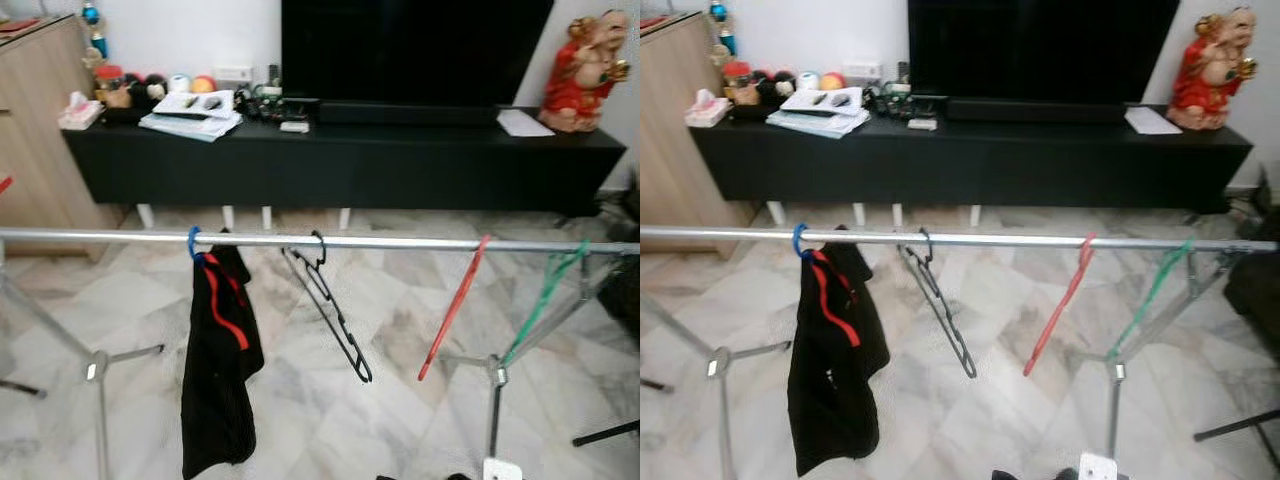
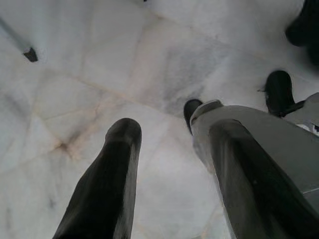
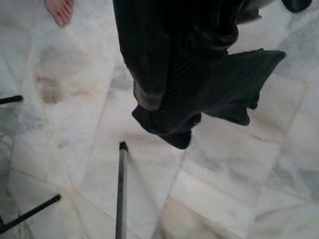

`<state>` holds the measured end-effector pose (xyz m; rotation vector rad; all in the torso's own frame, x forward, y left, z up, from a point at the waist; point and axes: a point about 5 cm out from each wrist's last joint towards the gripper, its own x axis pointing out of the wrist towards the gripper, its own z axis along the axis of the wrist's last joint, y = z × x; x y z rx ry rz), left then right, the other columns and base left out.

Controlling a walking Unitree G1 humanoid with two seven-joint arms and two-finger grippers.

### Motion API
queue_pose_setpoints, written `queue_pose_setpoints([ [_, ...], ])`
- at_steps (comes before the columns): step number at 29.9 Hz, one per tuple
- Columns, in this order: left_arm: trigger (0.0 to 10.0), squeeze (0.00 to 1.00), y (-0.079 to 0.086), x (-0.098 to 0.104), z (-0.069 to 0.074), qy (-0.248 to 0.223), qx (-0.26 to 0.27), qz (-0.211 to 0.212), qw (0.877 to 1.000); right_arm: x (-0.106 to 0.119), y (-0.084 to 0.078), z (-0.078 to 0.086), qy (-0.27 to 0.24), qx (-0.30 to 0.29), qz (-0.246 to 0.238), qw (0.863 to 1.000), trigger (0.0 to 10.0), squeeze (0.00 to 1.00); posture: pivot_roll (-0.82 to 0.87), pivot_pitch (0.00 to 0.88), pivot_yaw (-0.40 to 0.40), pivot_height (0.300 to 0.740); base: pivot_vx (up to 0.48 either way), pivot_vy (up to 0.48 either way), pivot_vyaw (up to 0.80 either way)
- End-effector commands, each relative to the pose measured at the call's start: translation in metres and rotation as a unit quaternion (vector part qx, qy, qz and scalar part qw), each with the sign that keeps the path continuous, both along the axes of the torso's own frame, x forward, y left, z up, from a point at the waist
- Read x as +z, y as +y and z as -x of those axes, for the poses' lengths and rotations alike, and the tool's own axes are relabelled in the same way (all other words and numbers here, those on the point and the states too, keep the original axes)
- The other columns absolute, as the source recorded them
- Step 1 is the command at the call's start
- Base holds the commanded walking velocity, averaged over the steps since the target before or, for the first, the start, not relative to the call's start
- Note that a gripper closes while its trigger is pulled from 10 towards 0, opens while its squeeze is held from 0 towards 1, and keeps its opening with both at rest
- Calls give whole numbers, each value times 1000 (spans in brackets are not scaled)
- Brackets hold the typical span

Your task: Hang hanger

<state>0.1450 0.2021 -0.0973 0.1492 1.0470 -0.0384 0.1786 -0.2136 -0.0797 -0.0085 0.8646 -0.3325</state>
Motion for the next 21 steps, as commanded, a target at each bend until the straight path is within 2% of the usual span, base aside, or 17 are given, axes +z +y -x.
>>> queue_pose_setpoints([
  [1,10000,0,0,-3,8,15,-11,-4,1000,2,2,-3,-10,3,-1,1000,10000,0,37,11,-21,740,0,0,0],
  [7,10000,0,0,-1,5,-2,-36,-18,999,2,6,-5,-11,15,-2,1000,10000,0,41,14,-18,740,0,0,0],
  [9,10000,0,1,0,4,-13,-28,-21,999,2,6,-5,-12,16,-3,1000,10000,0,42,16,-17,740,0,0,0],
  [11,10000,0,2,1,3,-39,13,-23,999,2,7,-5,-12,19,-3,1000,10000,0,43,17,-17,740,0,0,0],
  [12,10000,0,4,4,2,-68,43,-25,996,1,7,-4,-12,19,-2,1000,10000,0,48,19,-17,740,0,0,0],
  [14,10000,0,4,5,1,-80,55,-26,995,1,7,-4,-12,19,-2,1000,10000,0,49,19,-17,740,0,0,0],
  [15,10000,0,29,41,-49,-221,72,-36,972,1,7,-4,-13,19,-1,1000,10000,0,52,20,-18,740,0,0,0],
  [16,10000,0,37,59,-66,-280,72,-44,956,1,7,-4,-14,19,0,1000,10000,0,51,20,-18,740,0,0,0],
  [17,10000,0,37,59,-66,-280,72,-44,956,1,7,-4,-14,19,0,1000,10000,0,51,20,-18,740,0,0,0],
  [18,10000,0,43,79,-79,-343,71,-56,935,2,7,-4,-15,20,1,1000,10000,0,51,21,-19,740,0,0,0],
  [19,10000,0,44,88,-83,-371,73,-60,924,2,7,-4,-15,20,1,1000,10000,0,52,21,-20,740,0,0,0],
  [21,10000,0,43,93,-85,-388,74,-60,917,2,6,-5,-16,19,1,1000,10000,0,53,22,-21,740,0,0,0],
])
